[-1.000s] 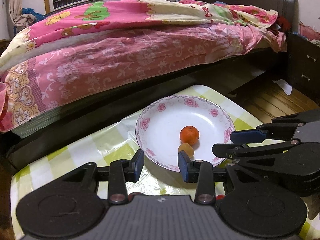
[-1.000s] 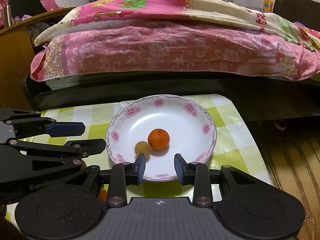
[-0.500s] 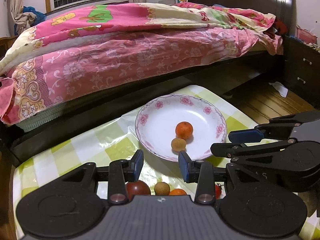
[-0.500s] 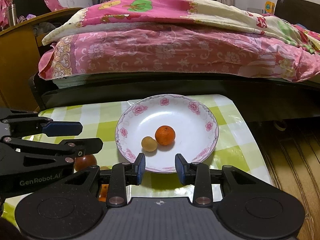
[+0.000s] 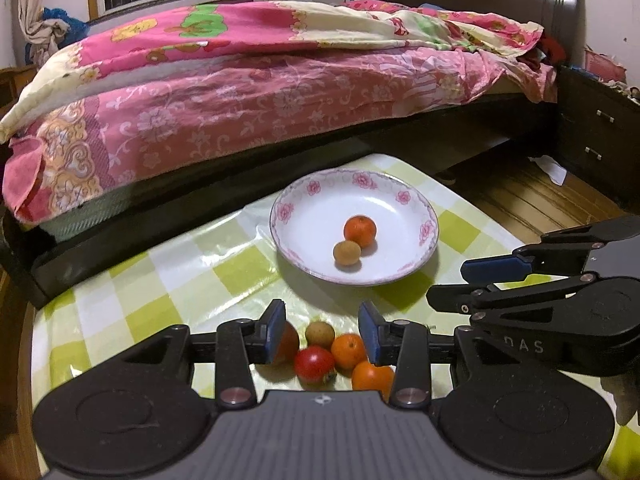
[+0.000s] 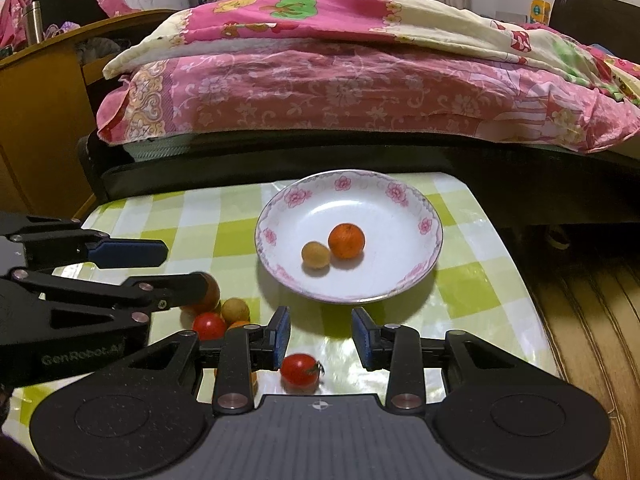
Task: Organize fruits
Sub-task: 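Withdraw both open tools from the plate back toward the fruit cluster, then grasp a red cherry tomato with the right tool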
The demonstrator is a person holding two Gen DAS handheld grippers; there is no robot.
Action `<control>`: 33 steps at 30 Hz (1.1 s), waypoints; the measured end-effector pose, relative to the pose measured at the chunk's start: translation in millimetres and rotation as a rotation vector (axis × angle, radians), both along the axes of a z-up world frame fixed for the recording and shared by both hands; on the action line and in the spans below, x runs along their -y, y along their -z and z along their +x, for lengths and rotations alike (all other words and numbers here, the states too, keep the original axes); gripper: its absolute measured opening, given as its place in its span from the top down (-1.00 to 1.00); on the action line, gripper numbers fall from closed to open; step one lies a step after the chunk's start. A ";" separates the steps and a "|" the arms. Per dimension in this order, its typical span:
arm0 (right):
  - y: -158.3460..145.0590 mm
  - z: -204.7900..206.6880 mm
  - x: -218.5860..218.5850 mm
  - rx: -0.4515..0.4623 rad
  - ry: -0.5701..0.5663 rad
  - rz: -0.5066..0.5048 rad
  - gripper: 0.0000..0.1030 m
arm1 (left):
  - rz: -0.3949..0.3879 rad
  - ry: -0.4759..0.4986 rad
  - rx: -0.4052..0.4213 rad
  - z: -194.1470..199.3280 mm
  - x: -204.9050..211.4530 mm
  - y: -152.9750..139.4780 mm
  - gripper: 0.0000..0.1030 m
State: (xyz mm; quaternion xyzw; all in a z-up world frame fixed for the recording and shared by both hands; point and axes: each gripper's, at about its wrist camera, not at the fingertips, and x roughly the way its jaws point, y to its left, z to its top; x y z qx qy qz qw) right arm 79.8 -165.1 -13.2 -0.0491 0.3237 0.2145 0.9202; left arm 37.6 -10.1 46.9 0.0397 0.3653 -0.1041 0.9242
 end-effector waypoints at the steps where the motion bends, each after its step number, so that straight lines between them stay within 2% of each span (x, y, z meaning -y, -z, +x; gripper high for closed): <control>1: 0.3 -1.5 -0.3 -0.002 0.002 -0.001 0.39 | 0.001 0.001 -0.004 -1.8 -0.5 0.5 0.08; 12: 7.6 -19.0 -1.7 -0.031 0.000 -0.026 0.39 | 0.020 0.034 -0.037 -18.2 -1.6 4.4 0.04; 22: 14.6 -22.5 0.3 -0.062 -0.035 -0.045 0.38 | 0.020 0.039 -0.091 -20.3 -11.1 26.4 0.02; 33: 29.4 -14.5 -4.2 -0.091 -0.124 -0.063 0.36 | -0.011 0.103 -0.146 -16.9 -9.0 40.7 0.02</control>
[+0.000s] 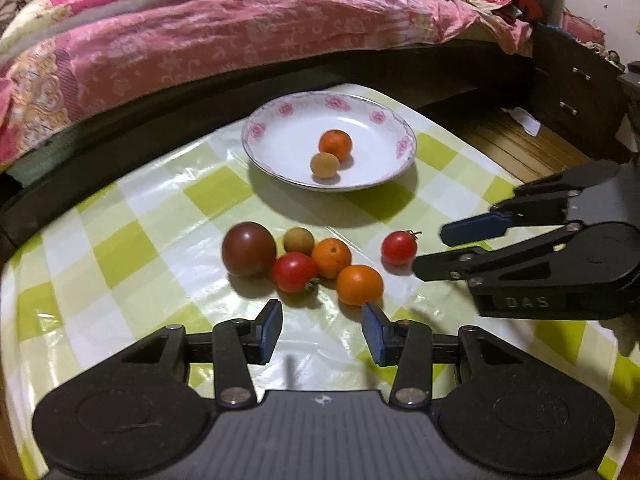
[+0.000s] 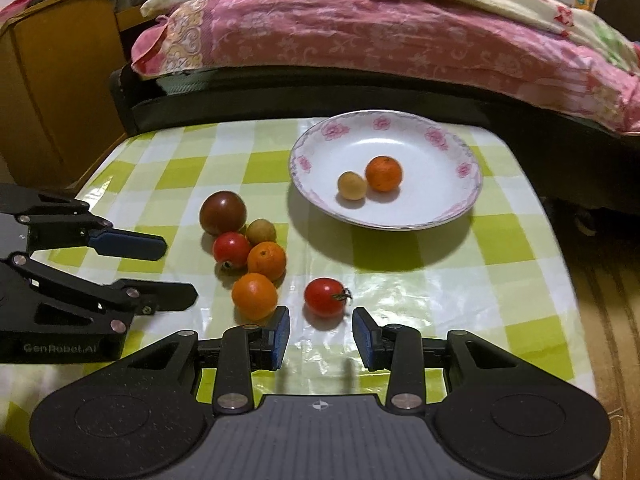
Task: Organize fruits
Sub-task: 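Grasp a red cherry tomato with the right tool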
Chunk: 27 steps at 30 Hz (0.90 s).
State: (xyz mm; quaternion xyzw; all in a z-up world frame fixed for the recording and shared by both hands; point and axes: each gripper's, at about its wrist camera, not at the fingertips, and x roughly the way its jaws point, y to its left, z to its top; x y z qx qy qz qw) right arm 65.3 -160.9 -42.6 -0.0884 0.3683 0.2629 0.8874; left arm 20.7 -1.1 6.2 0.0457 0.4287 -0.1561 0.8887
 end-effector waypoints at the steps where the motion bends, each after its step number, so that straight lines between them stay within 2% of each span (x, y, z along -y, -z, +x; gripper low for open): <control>1: 0.9 1.6 -1.3 0.002 -0.007 -0.003 0.36 | 0.000 0.009 -0.002 0.8 1.3 1.2 0.02; 5: 4.3 9.2 -5.1 0.010 -0.027 -0.022 0.36 | 0.013 0.044 -0.002 3.9 7.8 6.0 0.02; 17: 17.8 38.7 -7.7 -0.050 -0.053 0.004 0.37 | -0.026 0.071 -0.052 24.1 18.1 26.0 0.02; 27: 20.8 38.1 -8.2 -0.058 -0.053 -0.009 0.50 | -0.018 0.081 -0.034 31.2 27.7 33.1 0.03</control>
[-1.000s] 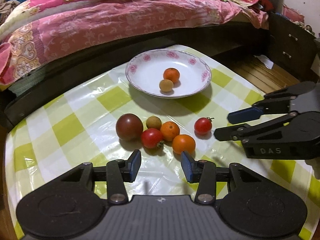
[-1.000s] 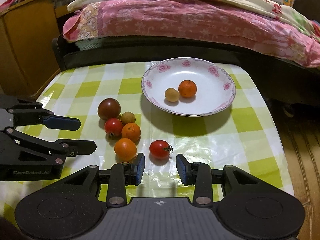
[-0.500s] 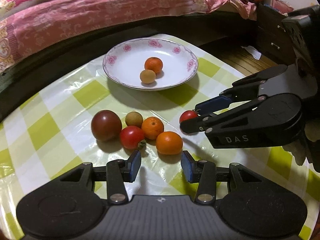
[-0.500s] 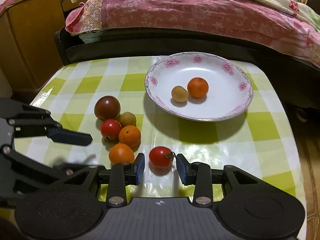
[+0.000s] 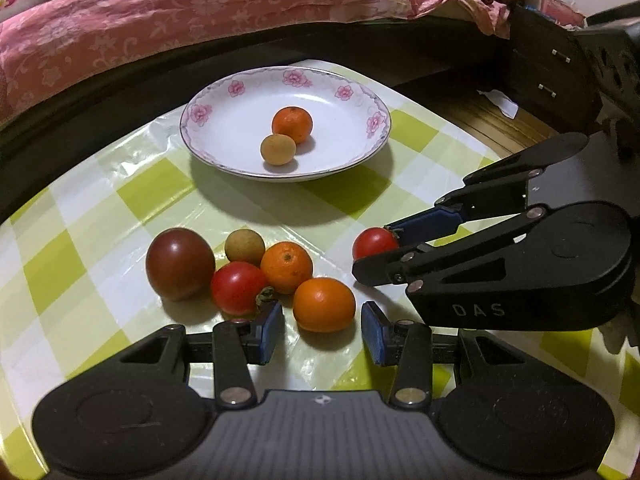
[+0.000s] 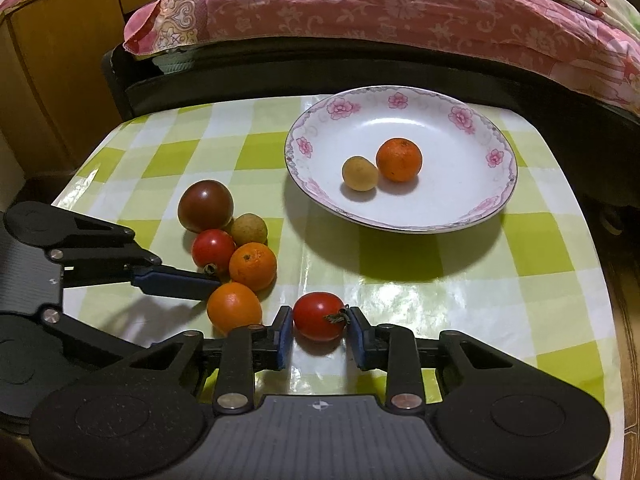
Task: Organize fruits
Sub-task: 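Grasp a red cherry tomato with the right tool, then grasp a mandarin orange with the left tool while the right holds the tomato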
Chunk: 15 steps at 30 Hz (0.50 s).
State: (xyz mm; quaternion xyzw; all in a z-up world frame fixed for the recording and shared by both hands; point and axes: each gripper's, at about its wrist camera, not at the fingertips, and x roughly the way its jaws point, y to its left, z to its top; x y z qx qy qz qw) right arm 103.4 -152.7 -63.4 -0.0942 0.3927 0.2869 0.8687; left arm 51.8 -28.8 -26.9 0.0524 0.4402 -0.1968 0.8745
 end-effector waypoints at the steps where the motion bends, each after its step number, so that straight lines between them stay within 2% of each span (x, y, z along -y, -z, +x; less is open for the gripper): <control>1: -0.1 -0.2 0.3 0.001 0.004 -0.001 0.50 | 0.002 -0.001 0.005 -0.2 0.5 0.2 0.03; 4: -1.6 -1.2 1.4 0.004 0.011 0.000 0.51 | 0.014 -0.005 0.014 0.1 2.2 0.6 0.11; 6: -2.1 -0.7 1.8 0.004 0.015 0.002 0.51 | 0.008 -0.005 0.012 0.7 1.7 -0.2 0.23; 15: -3.3 -8.1 4.2 -0.011 0.020 0.000 0.51 | 0.022 0.017 0.005 -5.4 -0.3 -2.8 0.23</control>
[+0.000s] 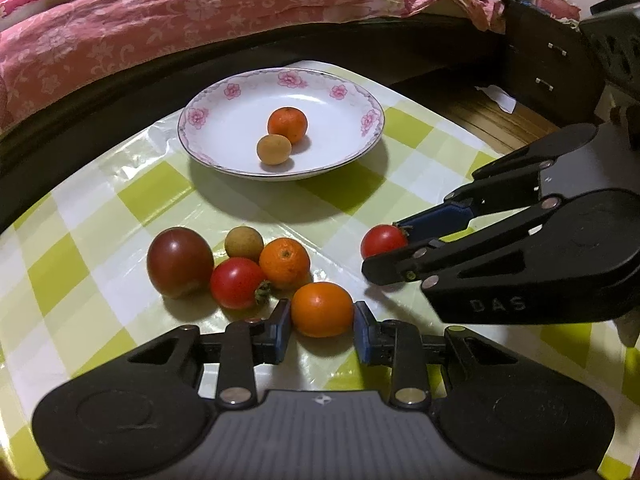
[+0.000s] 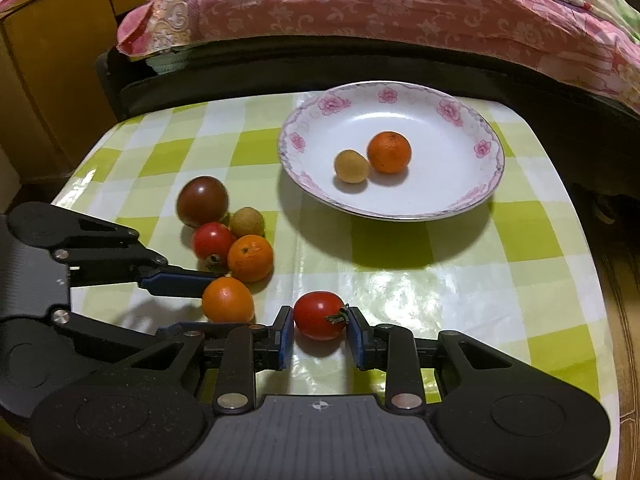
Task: Organize fruits
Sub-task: 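Grasp a mandarin orange with the left tool while the right holds the tomato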
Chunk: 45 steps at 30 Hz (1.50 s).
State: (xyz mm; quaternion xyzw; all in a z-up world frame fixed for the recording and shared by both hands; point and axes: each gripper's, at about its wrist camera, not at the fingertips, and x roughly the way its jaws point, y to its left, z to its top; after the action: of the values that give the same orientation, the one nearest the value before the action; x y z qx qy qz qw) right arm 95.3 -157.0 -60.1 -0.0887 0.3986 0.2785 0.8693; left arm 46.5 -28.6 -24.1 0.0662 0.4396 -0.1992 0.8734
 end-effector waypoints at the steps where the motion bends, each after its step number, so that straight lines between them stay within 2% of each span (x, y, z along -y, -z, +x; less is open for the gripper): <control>1: -1.5 -1.5 -0.1 0.003 -0.006 0.003 0.51 | 0.003 0.001 -0.001 -0.7 -0.7 -0.3 0.23; 9: 5.0 -6.0 5.6 -0.012 -0.016 -0.005 0.51 | 0.004 0.012 -0.017 -6.0 -6.1 0.8 0.22; 14: 5.4 -6.7 3.3 0.011 -0.029 -0.015 0.47 | 0.039 0.035 0.008 -6.2 2.0 2.8 0.20; 19: 6.7 -7.7 5.6 0.017 -0.033 -0.007 0.47 | 0.014 0.028 0.006 -4.6 -0.3 3.0 0.15; 26: 8.0 -10.2 1.0 0.058 -0.042 -0.041 0.40 | 0.020 0.030 0.017 -3.9 1.3 3.5 0.14; 35: 6.1 -10.6 1.8 0.027 -0.028 -0.042 0.45 | 0.035 0.035 0.029 -4.6 3.2 4.0 0.15; 45: 3.9 -15.0 0.9 0.015 -0.033 -0.072 0.50 | 0.010 0.011 0.014 -0.9 -1.2 3.0 0.24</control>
State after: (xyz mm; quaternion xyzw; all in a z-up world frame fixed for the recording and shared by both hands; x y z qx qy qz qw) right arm 80.3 -157.9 -64.0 -0.1287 0.4006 0.2774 0.8637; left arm 45.5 -27.3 -27.1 0.0741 0.4342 -0.2014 0.8749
